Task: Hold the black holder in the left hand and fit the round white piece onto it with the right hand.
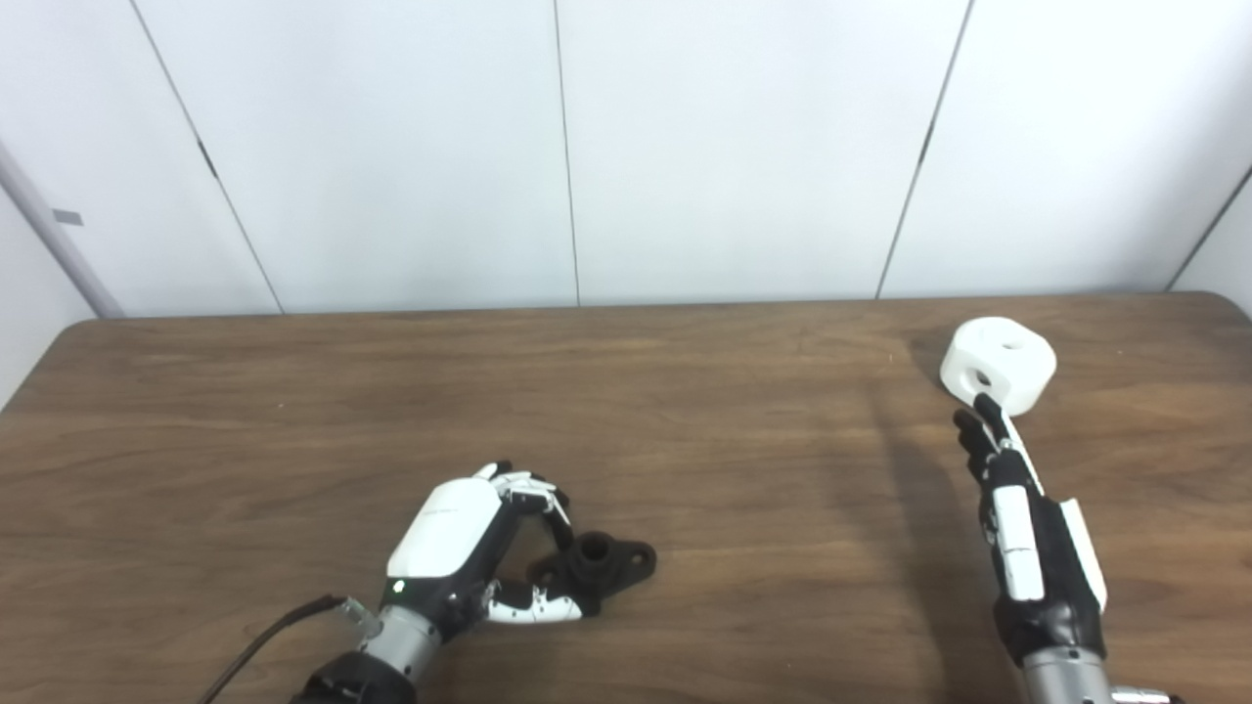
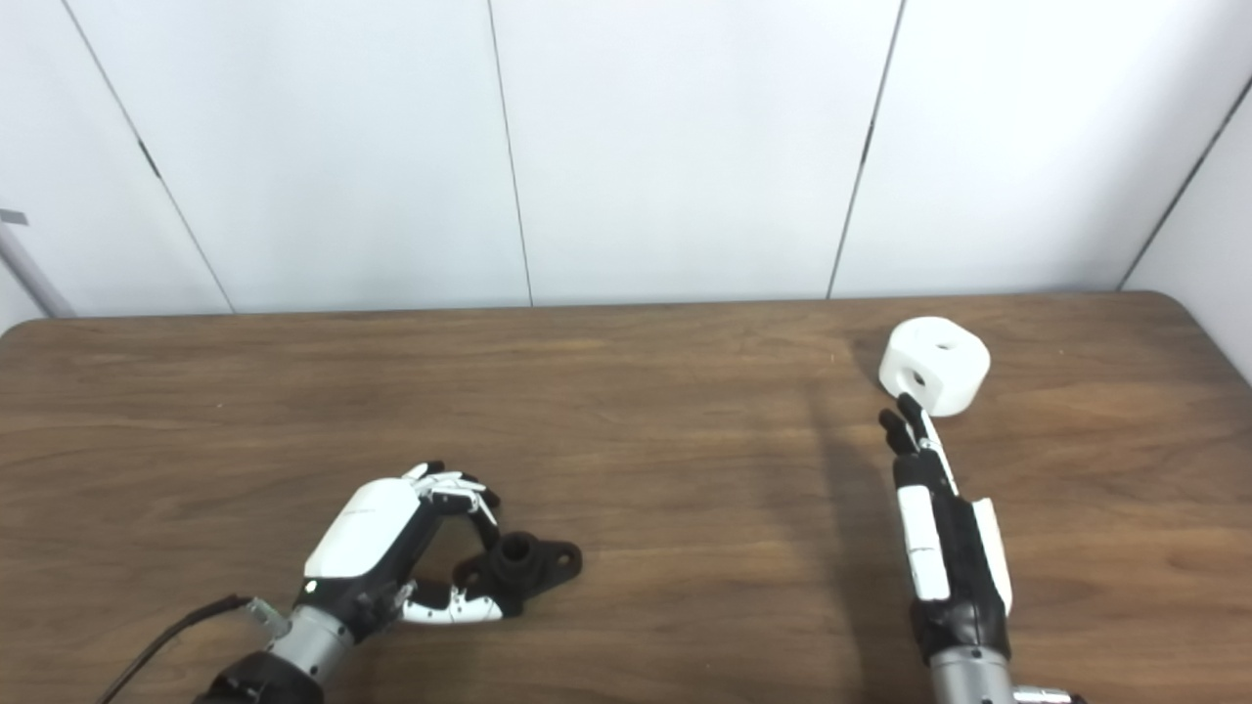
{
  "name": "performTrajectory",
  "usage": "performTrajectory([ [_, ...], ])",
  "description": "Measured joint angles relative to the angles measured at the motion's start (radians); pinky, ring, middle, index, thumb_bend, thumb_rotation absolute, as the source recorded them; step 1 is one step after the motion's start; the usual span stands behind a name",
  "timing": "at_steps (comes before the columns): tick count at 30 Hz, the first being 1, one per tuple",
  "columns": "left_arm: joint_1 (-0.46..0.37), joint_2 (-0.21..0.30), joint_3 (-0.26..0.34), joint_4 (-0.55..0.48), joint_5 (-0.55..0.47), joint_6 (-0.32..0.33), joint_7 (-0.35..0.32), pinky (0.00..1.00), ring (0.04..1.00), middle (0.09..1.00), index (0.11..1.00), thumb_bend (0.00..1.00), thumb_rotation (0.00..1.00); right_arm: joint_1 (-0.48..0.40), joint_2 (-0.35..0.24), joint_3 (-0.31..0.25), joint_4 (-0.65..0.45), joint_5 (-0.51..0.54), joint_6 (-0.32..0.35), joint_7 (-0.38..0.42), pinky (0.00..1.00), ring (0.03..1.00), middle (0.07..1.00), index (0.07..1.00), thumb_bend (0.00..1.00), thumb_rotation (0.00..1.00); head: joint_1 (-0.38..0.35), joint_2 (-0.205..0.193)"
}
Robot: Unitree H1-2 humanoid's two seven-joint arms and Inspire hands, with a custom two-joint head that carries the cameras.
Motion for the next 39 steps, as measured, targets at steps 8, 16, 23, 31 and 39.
performTrajectory([
  [8, 0.018, -0.010, -0.008, 0.013, 0.013, -0.042, 0.026, 0.95, 0.836, 0.739, 0.483, 0.52, 0.06, -0.028, -0.002, -0.034, -0.025, -0.005, 0.039, -0.022, 1.00, 0.953, 0.924, 0.938, 0.51, 0.95, -0.103, 0.006],
  [16, 0.024, 0.001, 0.020, 0.042, -0.021, -0.113, 0.035, 0.92, 0.817, 0.730, 0.482, 0.52, 0.05, -0.074, -0.004, -0.057, -0.039, -0.035, 0.084, -0.044, 1.00, 0.943, 0.908, 0.904, 0.57, 0.97, -0.244, -0.035],
  [23, 0.024, 0.022, 0.039, 0.058, -0.036, -0.164, 0.037, 0.88, 0.797, 0.718, 0.482, 0.52, 0.05, -0.118, -0.017, -0.065, -0.044, -0.095, 0.132, -0.062, 1.00, 0.970, 0.927, 0.913, 0.49, 0.98, -0.331, -0.064],
  [31, 0.021, 0.029, 0.047, 0.060, -0.052, -0.170, 0.017, 0.86, 0.795, 0.718, 0.483, 0.52, 0.05, -0.183, -0.054, -0.069, -0.046, -0.282, 0.177, -0.107, 0.93, 0.923, 0.914, 0.891, 0.57, 0.96, -0.383, -0.097],
  [39, 0.015, 0.036, 0.050, 0.078, -0.060, -0.196, 0.017, 0.87, 0.801, 0.719, 0.482, 0.52, 0.05, -0.247, -0.157, -0.052, -0.030, -0.456, 0.290, -0.089, 0.97, 0.967, 0.968, 0.880, 0.72, 0.64, -0.411, -0.107],
])
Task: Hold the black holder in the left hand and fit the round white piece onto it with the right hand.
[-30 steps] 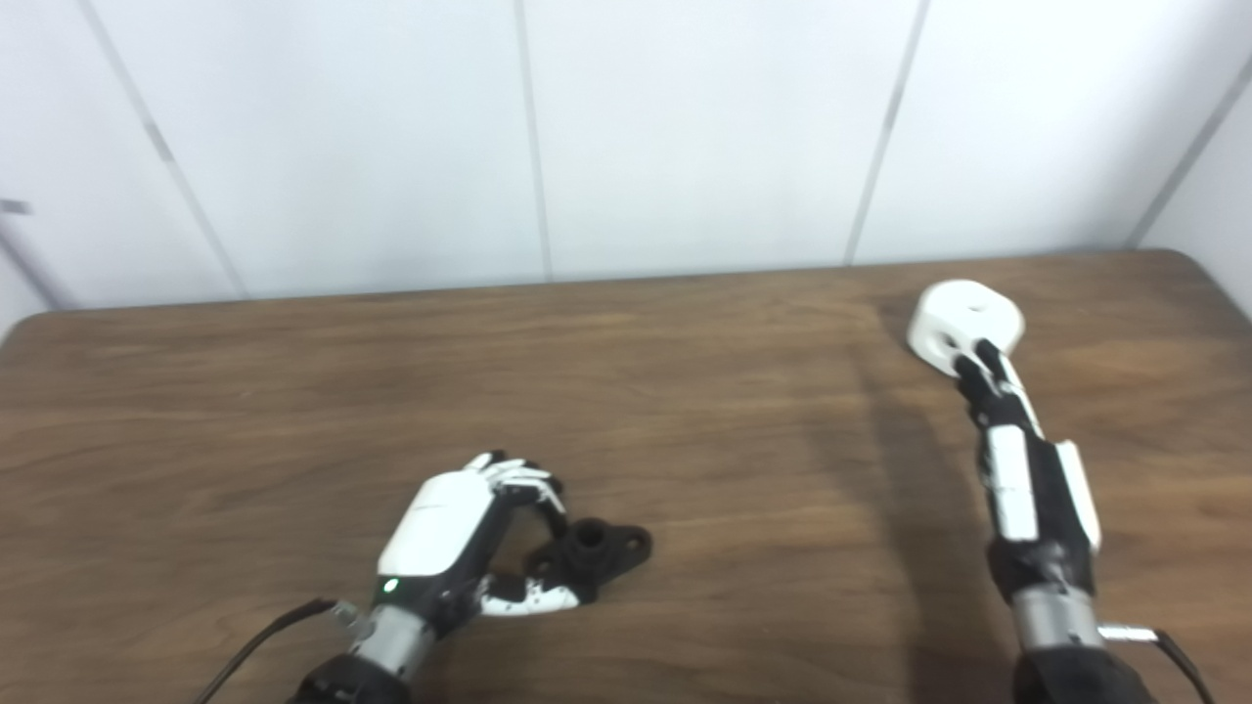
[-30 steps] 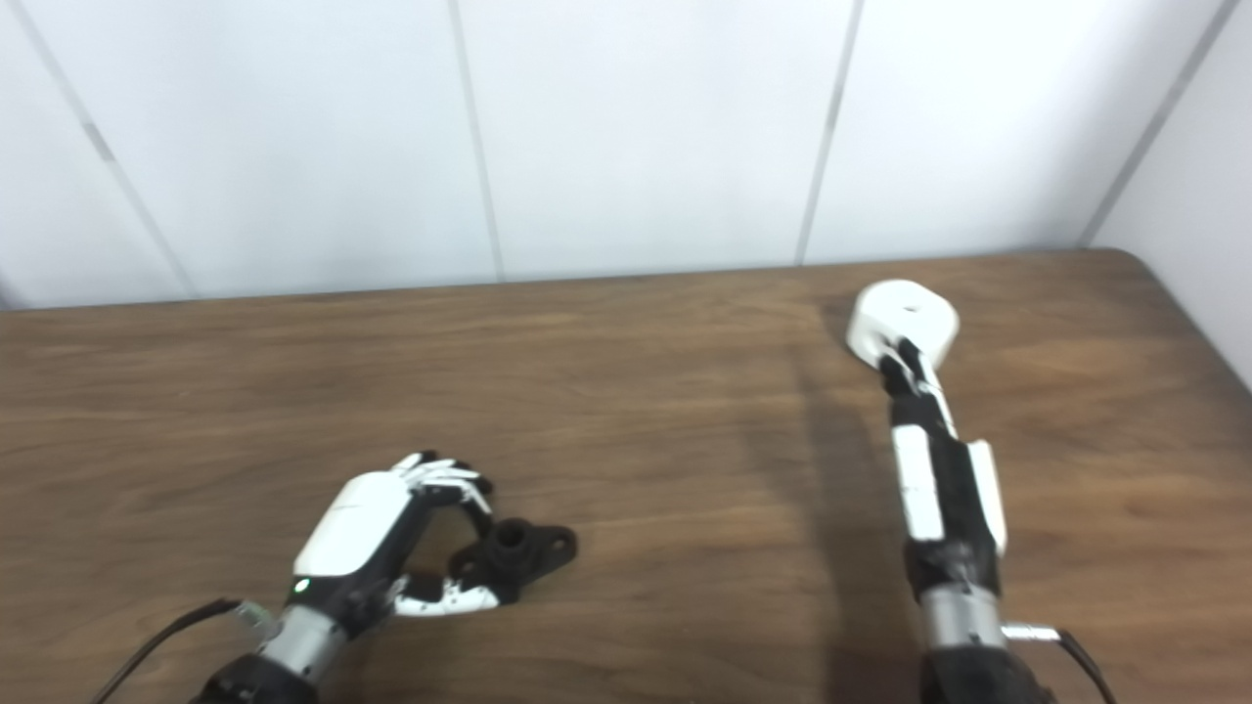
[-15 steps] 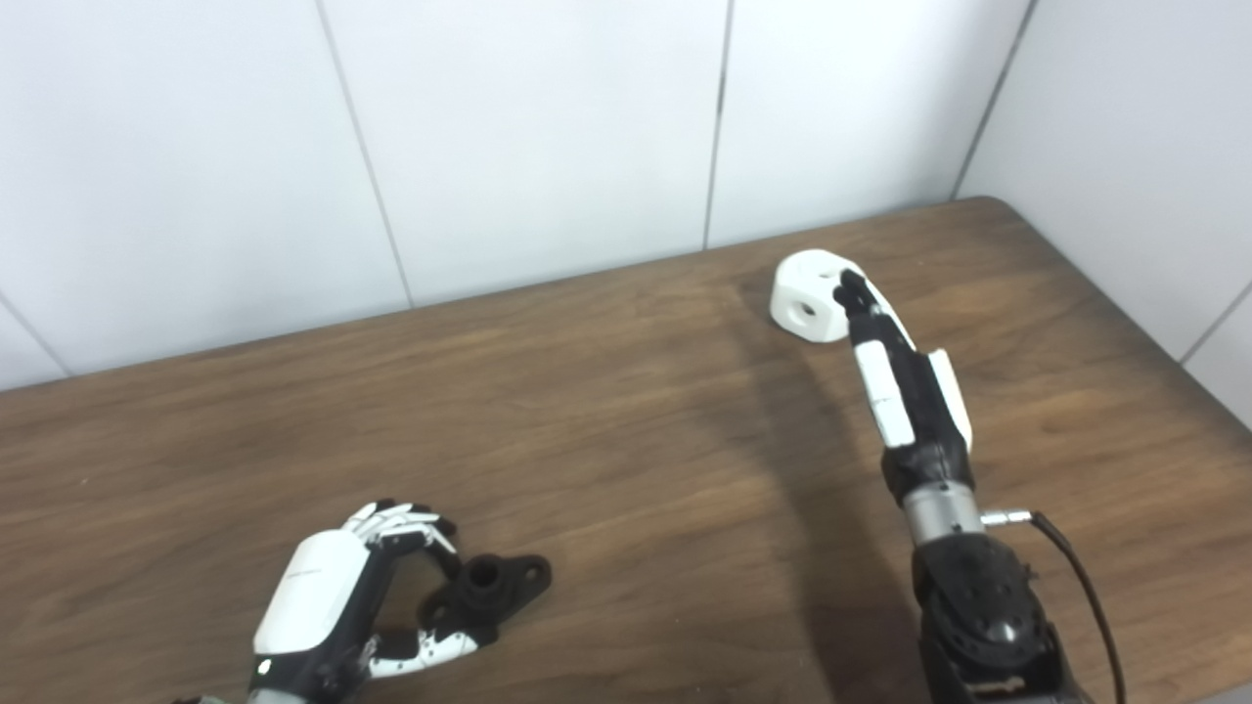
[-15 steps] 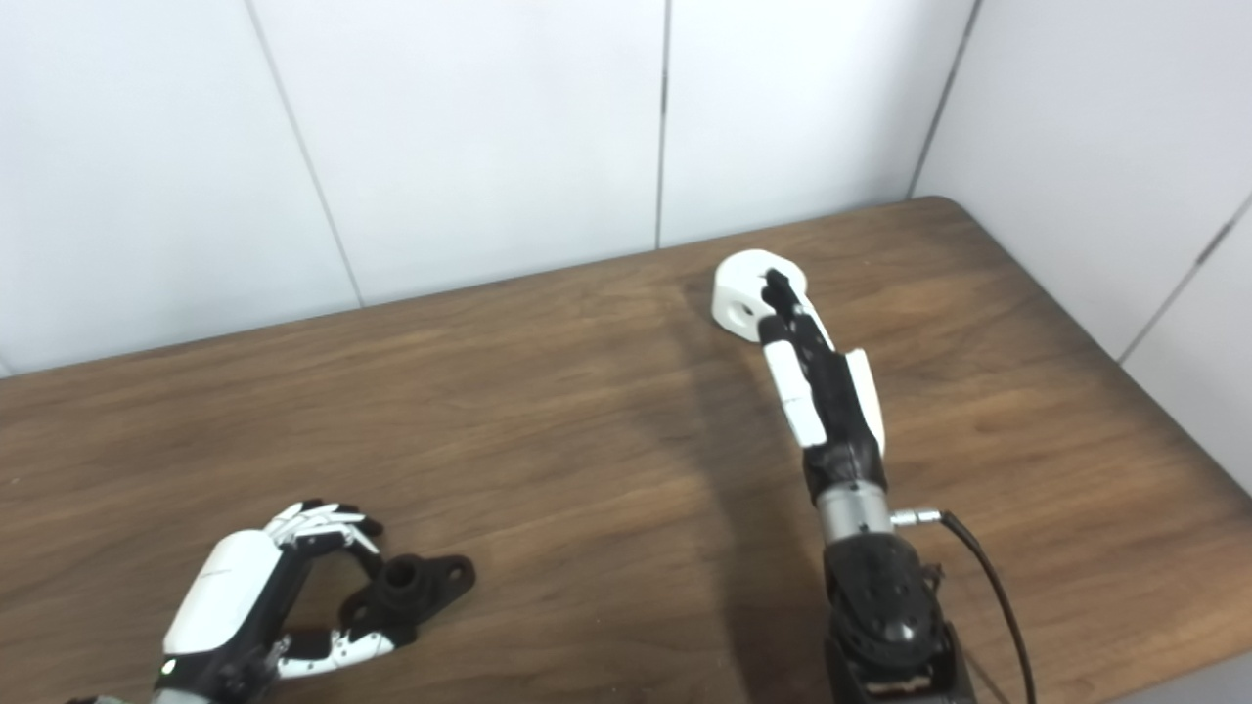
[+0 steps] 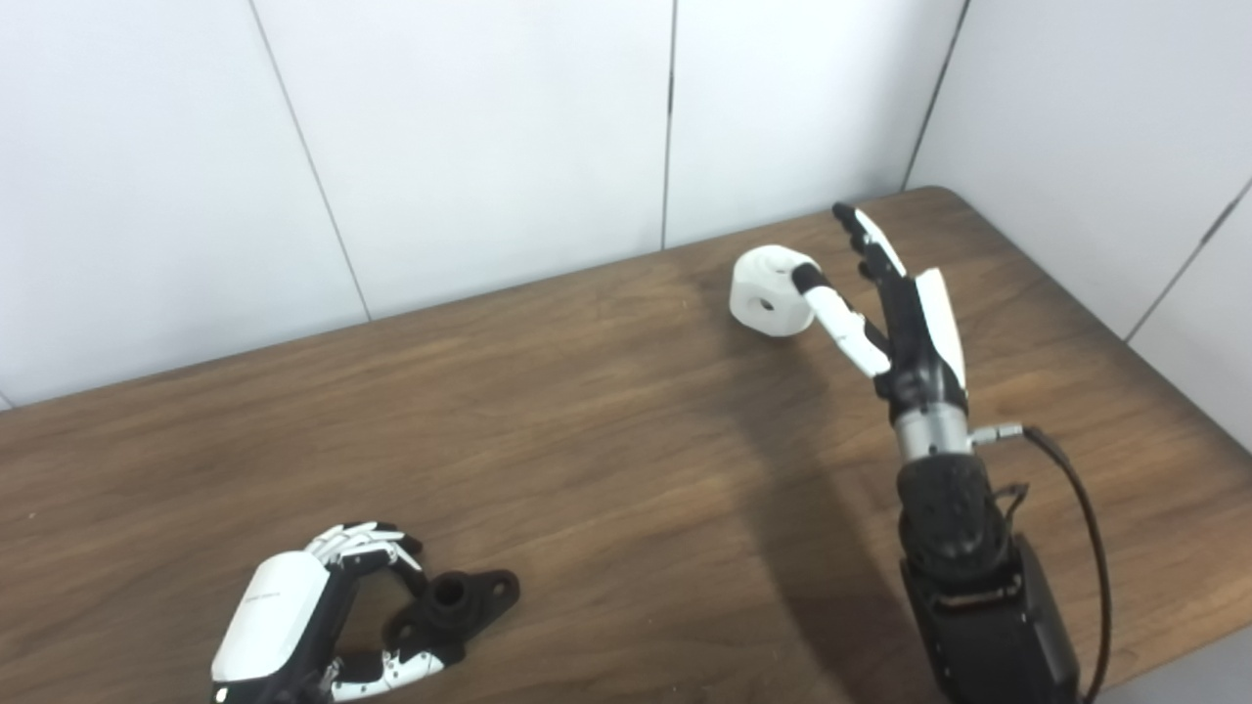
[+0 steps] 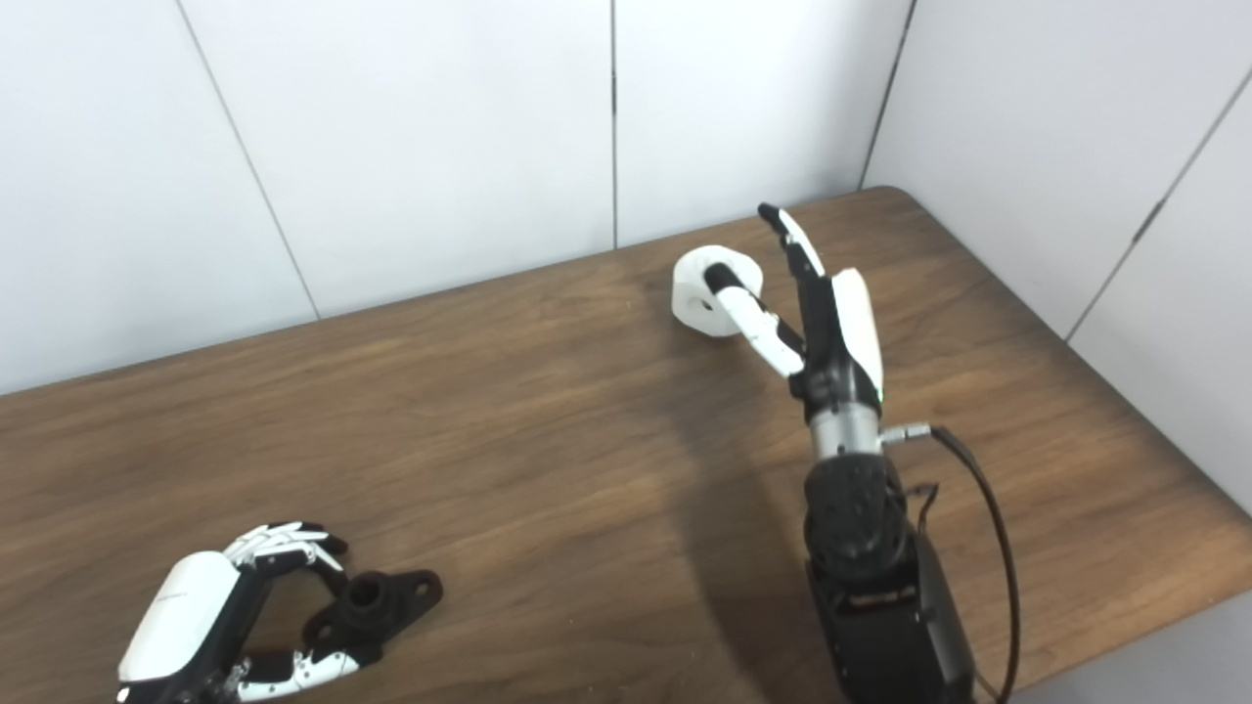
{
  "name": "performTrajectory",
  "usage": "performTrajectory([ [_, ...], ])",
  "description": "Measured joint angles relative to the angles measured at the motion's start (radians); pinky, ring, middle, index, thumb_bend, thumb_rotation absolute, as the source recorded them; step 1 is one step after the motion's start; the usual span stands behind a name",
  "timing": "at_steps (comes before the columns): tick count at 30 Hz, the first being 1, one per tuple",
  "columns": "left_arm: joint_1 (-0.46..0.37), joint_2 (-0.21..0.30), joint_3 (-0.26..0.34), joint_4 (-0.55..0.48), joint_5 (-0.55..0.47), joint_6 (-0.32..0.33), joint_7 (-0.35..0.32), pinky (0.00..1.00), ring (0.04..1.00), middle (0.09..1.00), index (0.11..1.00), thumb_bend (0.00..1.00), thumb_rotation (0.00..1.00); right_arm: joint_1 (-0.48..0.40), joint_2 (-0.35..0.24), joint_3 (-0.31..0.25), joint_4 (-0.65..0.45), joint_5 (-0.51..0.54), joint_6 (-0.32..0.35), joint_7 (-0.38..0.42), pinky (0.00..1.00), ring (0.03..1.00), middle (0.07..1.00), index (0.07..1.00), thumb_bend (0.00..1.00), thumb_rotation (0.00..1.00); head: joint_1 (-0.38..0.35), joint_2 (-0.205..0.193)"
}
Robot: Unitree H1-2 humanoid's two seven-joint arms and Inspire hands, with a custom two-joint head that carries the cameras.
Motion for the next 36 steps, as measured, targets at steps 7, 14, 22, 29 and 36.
performTrajectory([
  [7, -0.006, 0.004, 0.000, 0.001, 0.000, -0.002, -0.006, 0.88, 0.803, 0.722, 0.483, 0.52, 0.05, -0.088, -0.091, 0.026, 0.144, -0.081, 0.068, 0.032, 0.93, 1.000, 1.000, 0.854, 0.89, 0.51, -0.002, -0.005],
  [14, -0.006, 0.010, 0.002, 0.001, -0.002, -0.003, -0.007, 0.88, 0.807, 0.721, 0.483, 0.52, 0.05, -0.153, -0.161, 0.029, 0.268, -0.085, 0.098, 0.064, 1.00, 1.000, 1.000, 0.857, 0.99, 0.41, 0.001, -0.008],
  [22, -0.009, 0.015, -0.001, 0.002, -0.005, -0.008, -0.007, 0.87, 0.802, 0.719, 0.483, 0.52, 0.05, -0.245, -0.171, 0.009, 0.374, -0.136, 0.104, 0.118, 0.99, 1.000, 1.000, 0.825, 1.00, 0.39, 0.003, -0.005],
  [29, -0.010, 0.019, -0.002, 0.001, -0.007, -0.009, -0.011, 0.87, 0.806, 0.722, 0.483, 0.52, 0.05, -0.265, -0.170, 0.000, 0.413, -0.202, 0.104, 0.163, 1.00, 1.000, 1.000, 0.788, 1.00, 0.36, 0.003, -0.002],
  [36, -0.013, 0.019, -0.002, 0.002, -0.007, -0.008, -0.015, 0.87, 0.805, 0.723, 0.483, 0.52, 0.05, -0.281, -0.130, -0.019, 0.413, -0.320, 0.104, 0.278, 1.00, 1.000, 1.000, 0.778, 1.00, 0.39, 0.005, 0.000],
])
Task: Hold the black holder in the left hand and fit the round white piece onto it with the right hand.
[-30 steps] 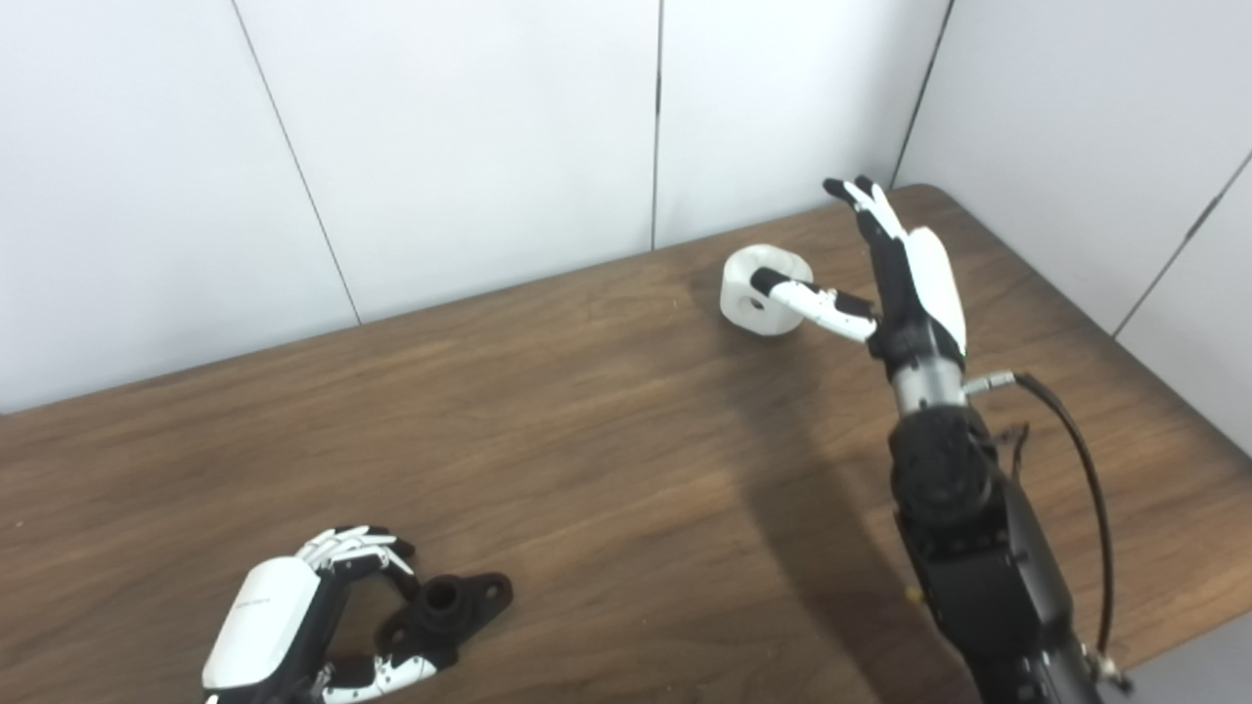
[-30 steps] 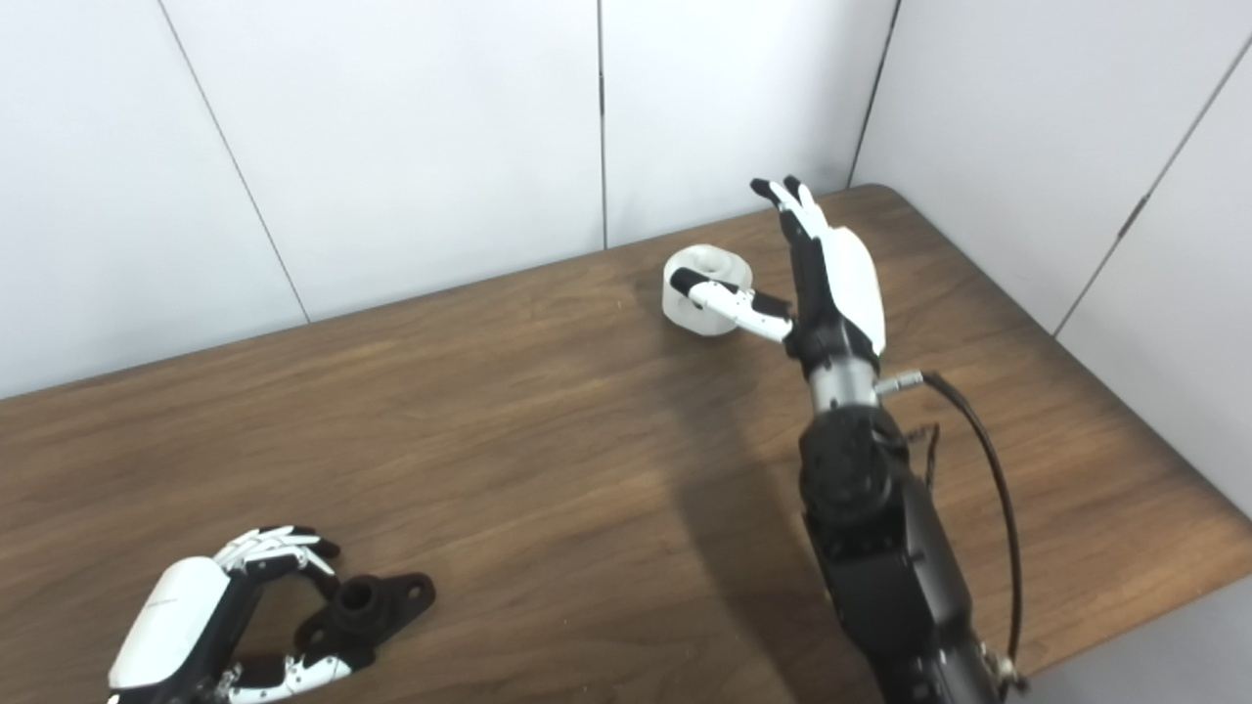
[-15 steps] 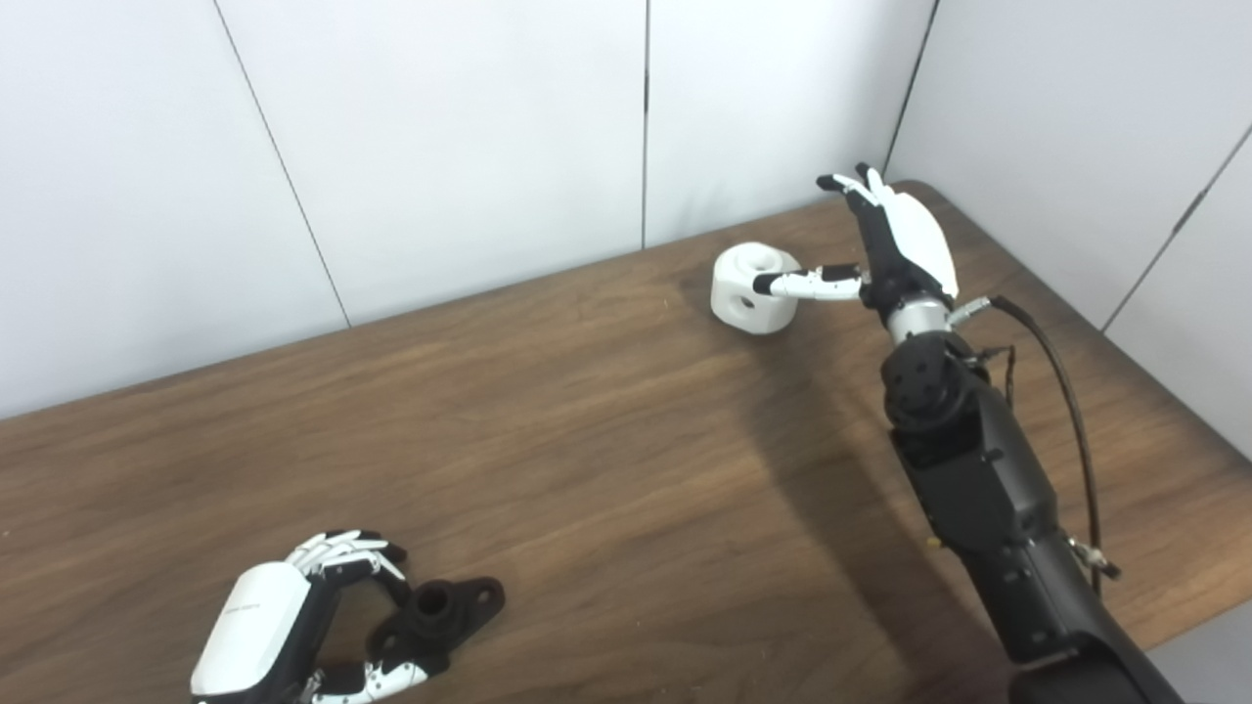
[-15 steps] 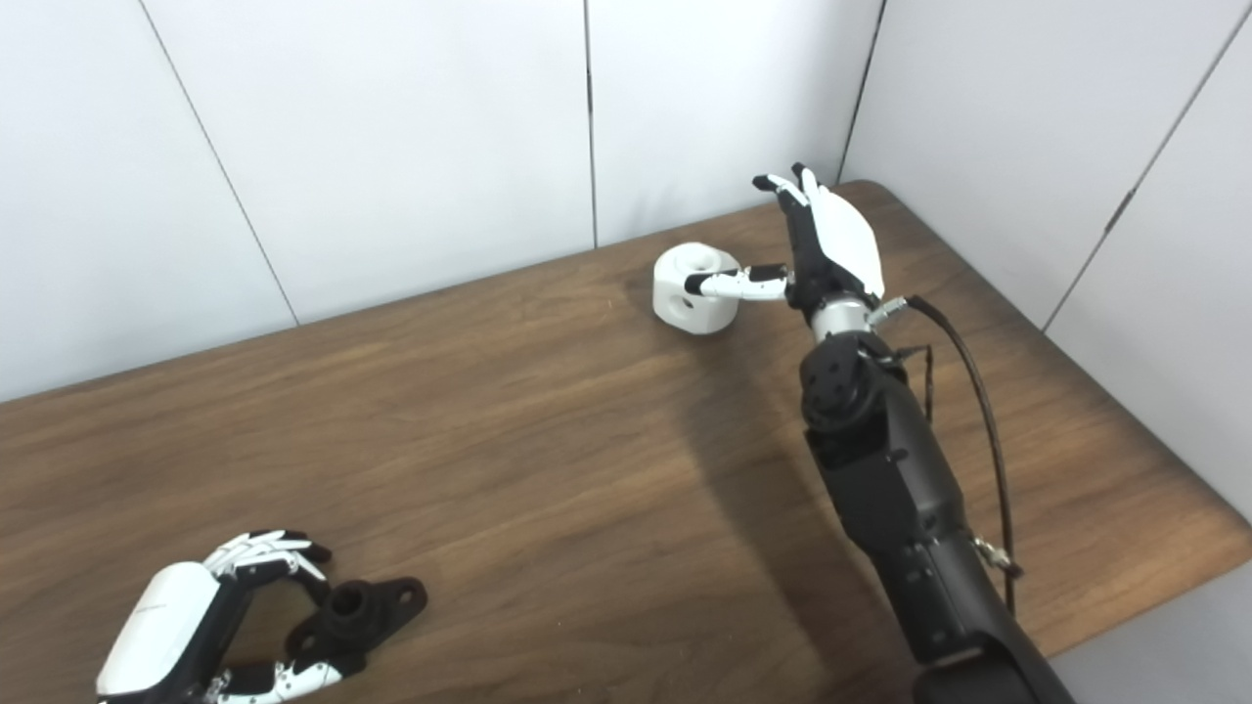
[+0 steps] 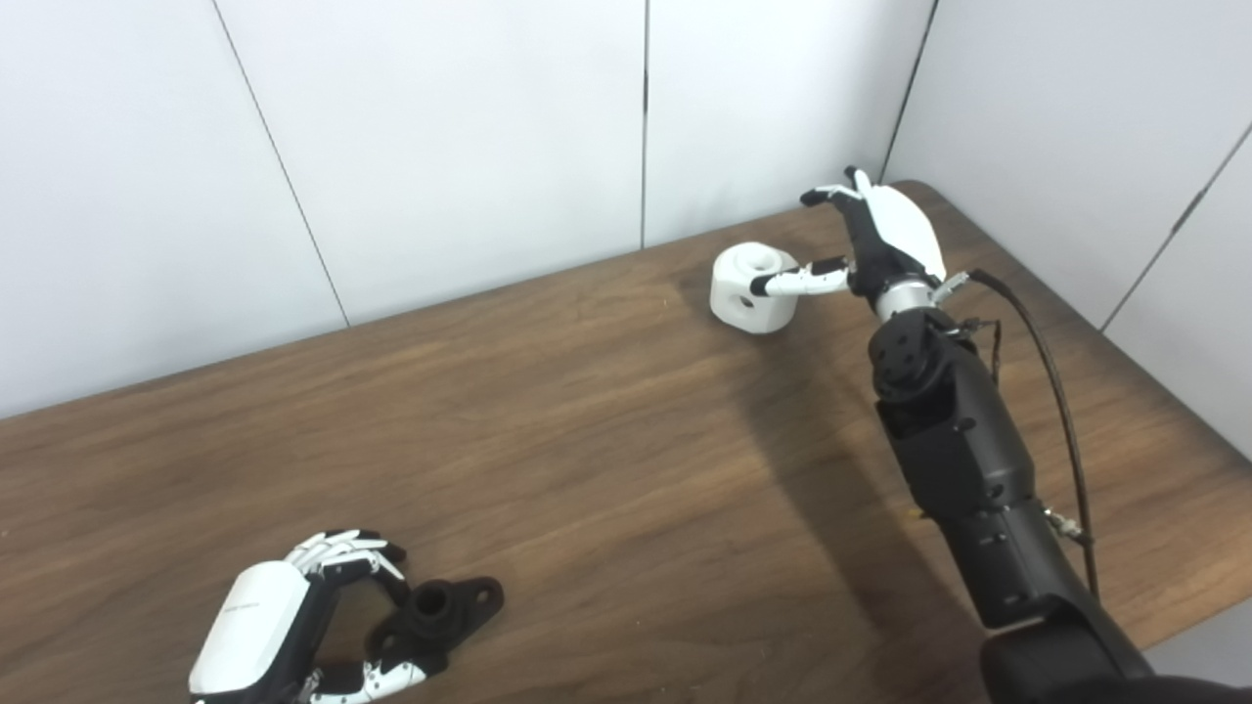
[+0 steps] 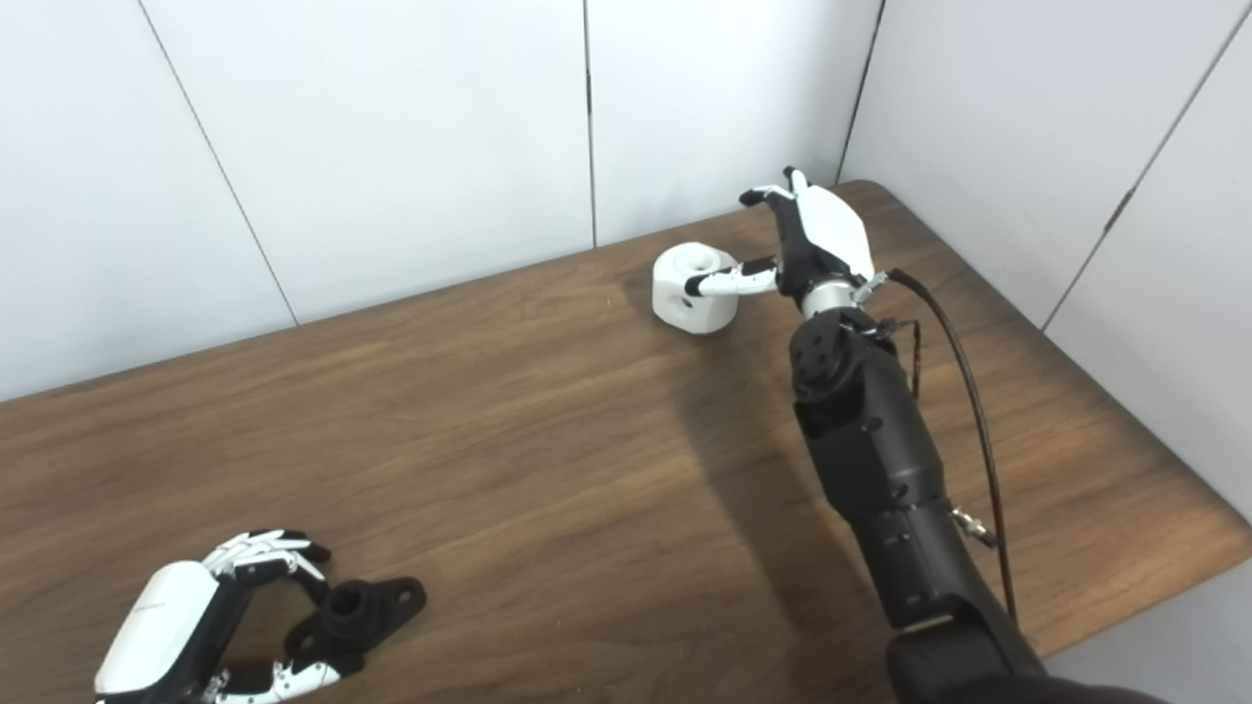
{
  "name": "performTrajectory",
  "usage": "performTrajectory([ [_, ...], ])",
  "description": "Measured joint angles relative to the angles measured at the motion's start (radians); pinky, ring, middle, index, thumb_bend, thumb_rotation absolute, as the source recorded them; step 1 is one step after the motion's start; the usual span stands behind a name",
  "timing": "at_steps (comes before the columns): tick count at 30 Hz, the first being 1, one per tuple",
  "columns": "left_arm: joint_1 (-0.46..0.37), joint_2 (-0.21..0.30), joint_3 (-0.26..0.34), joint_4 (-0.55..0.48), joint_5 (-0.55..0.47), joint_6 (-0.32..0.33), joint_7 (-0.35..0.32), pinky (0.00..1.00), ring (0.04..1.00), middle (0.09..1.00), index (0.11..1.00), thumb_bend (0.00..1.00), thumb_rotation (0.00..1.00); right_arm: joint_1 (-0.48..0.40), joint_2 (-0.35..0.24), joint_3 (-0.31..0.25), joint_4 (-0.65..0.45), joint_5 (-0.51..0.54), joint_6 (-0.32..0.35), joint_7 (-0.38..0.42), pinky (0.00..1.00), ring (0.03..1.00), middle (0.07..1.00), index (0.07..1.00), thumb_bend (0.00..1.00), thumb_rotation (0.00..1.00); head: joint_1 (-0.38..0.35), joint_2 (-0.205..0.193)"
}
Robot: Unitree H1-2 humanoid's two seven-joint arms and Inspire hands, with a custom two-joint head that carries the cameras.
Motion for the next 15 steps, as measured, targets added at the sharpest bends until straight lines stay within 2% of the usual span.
performTrajectory([
  [4, -0.004, 0.000, 0.000, 0.000, 0.000, 0.001, -0.008, 0.87, 0.804, 0.721, 0.483, 0.52, 0.05, -0.001, 0.030, -0.011, 0.000, -0.057, 0.000, 0.068, 1.00, 1.000, 1.000, 0.763, 1.00, 0.41, 0.000, 0.000],
  [9, -0.005, 0.000, 0.002, 0.000, 0.000, 0.001, -0.012, 0.87, 0.803, 0.722, 0.483, 0.52, 0.05, -0.003, 0.031, -0.025, -0.001, -0.106, 0.000, 0.157, 1.00, 1.000, 1.000, 0.758, 1.00, 0.44, 0.005, 0.006],
  [15, -0.006, 0.000, 0.002, 0.000, 0.001, 0.002, -0.015, 0.87, 0.803, 0.724, 0.483, 0.52, 0.05, -0.004, 0.032, -0.031, 0.000, -0.126, 0.000, 0.182, 1.00, 1.000, 1.000, 0.761, 1.00, 0.45, 0.008, 0.006],
])
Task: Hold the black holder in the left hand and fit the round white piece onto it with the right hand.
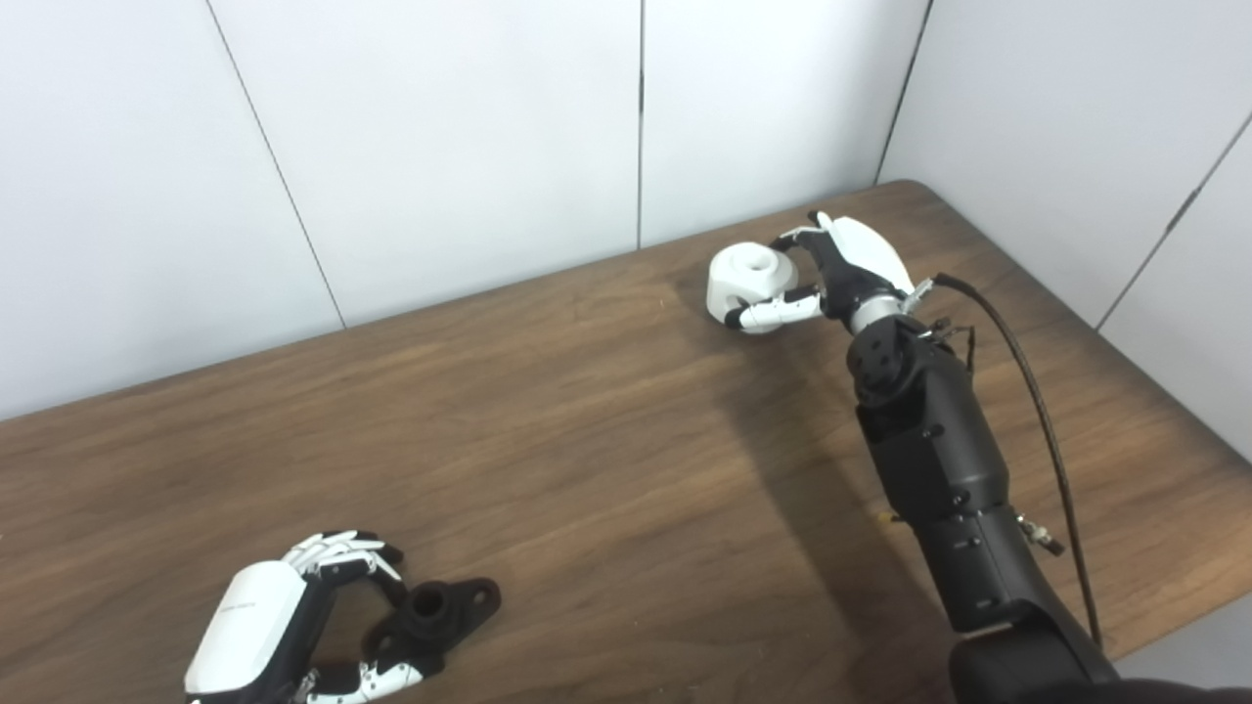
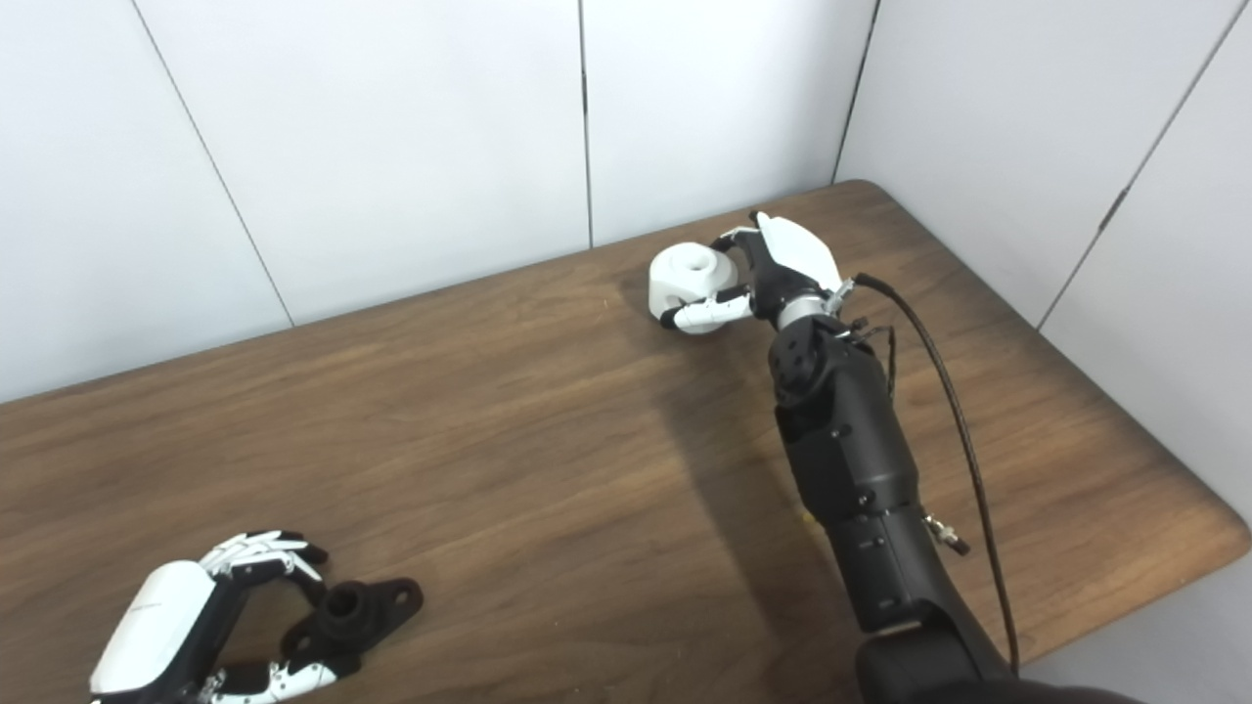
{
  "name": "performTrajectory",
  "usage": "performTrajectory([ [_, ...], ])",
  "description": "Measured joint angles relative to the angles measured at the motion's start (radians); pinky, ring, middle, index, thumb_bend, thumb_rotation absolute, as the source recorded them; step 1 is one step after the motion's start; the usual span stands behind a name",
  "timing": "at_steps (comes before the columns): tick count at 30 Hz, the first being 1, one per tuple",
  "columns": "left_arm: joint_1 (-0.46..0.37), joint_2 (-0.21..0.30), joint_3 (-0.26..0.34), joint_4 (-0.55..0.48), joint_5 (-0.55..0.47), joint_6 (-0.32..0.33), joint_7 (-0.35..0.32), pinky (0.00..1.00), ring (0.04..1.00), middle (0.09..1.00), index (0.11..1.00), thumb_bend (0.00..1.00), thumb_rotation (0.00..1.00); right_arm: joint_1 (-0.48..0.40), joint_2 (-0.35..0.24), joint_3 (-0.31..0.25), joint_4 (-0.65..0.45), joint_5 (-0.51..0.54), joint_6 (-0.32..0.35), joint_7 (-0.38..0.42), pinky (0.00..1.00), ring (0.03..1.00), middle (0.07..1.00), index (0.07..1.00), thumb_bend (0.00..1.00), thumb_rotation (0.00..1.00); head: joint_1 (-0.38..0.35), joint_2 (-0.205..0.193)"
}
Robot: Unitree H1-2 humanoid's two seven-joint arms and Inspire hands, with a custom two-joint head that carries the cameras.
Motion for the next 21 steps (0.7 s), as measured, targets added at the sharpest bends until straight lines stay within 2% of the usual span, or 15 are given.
performTrajectory([
  [5, -0.001, 0.000, 0.001, 0.000, 0.002, 0.000, -0.001, 0.86, 0.803, 0.724, 0.483, 0.52, 0.05, -0.013, 0.028, -0.043, 0.018, -0.026, 0.000, 0.000, 0.98, 1.000, 1.000, 0.773, 1.00, 0.43, 0.000, 0.000],
  [15, -0.004, 0.000, 0.001, 0.000, 0.003, 0.001, -0.005, 0.86, 0.801, 0.722, 0.483, 0.52, 0.05, -0.016, 0.026, -0.034, 0.034, -0.023, 0.000, -0.024, 0.99, 1.000, 1.000, 0.762, 1.00, 0.41, 0.000, -0.003],
  [21, -0.005, 0.000, 0.002, 0.000, 0.003, 0.001, -0.006, 0.86, 0.803, 0.722, 0.483, 0.52, 0.05, -0.016, 0.027, -0.032, 0.036, -0.004, 0.000, -0.103, 1.00, 1.000, 1.000, 0.737, 0.95, 0.37, 0.000, -0.003],
])
